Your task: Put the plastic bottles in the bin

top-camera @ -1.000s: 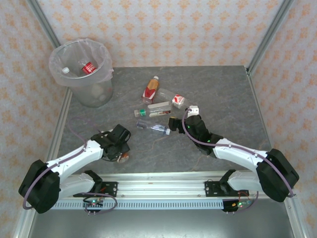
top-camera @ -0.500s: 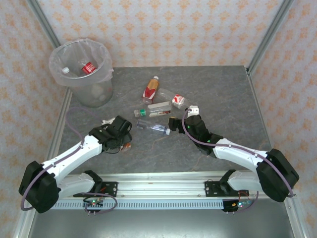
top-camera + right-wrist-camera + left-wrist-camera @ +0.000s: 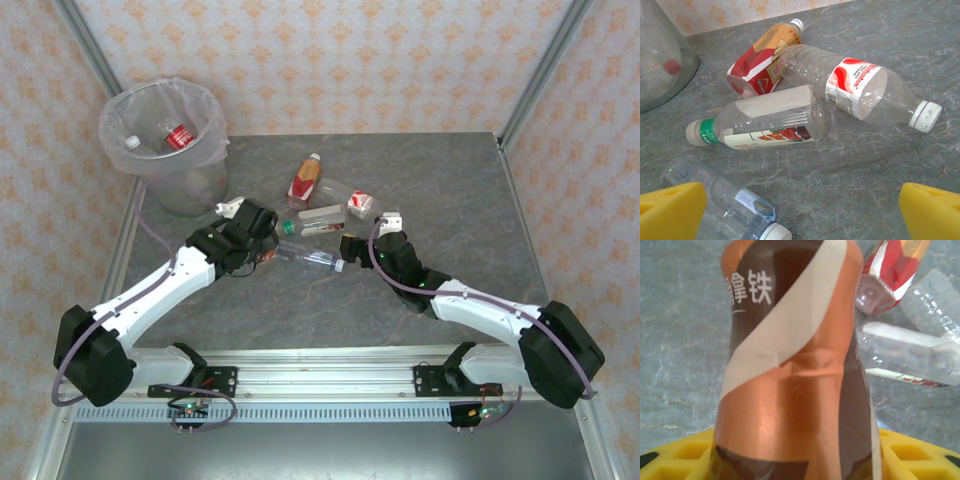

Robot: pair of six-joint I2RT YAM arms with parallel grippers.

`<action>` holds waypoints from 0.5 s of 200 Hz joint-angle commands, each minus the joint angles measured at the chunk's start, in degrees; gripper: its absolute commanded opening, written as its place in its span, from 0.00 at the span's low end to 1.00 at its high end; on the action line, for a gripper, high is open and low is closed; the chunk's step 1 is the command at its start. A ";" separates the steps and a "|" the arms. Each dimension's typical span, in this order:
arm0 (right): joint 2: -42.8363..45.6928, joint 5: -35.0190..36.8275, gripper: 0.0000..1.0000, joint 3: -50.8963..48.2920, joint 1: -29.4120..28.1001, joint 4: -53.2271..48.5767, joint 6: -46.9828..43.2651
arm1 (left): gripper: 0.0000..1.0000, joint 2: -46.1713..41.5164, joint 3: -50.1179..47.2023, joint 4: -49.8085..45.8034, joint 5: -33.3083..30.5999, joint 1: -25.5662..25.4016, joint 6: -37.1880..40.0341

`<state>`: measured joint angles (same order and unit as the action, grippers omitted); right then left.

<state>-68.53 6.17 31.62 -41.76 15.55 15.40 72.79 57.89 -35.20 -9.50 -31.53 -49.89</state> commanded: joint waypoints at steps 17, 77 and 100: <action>3.69 -0.49 0.99 1.34 -0.23 1.41 -0.52 | 0.48 1.77 4.93 2.74 -3.67 -0.17 3.24; 5.62 -16.31 0.99 3.15 -0.23 0.38 -3.46 | 0.50 2.43 13.33 2.96 -8.02 0.84 10.24; 5.67 -20.32 0.99 4.61 -0.21 0.42 -3.02 | 0.50 2.60 16.46 2.98 -7.48 2.44 12.71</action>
<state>-64.12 -7.33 33.15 -41.76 15.73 13.23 75.18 70.39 -32.97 -14.11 -30.81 -41.74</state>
